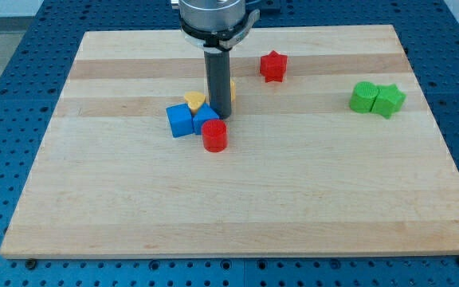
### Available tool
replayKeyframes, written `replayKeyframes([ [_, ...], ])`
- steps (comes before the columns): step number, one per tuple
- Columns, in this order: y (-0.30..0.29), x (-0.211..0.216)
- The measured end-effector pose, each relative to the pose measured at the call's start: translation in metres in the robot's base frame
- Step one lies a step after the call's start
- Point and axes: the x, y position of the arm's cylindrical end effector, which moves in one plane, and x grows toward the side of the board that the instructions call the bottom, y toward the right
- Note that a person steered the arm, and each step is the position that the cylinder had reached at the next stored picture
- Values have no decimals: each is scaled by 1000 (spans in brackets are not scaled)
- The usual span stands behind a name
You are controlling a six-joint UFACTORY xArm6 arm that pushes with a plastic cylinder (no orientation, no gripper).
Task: Move arm away from yellow hexagon
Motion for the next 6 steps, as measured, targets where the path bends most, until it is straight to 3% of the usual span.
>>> replayKeyframes([
  [2,-26,-69],
  [3,-76,-71],
  [4,-124,-53],
  [6,-114,26],
])
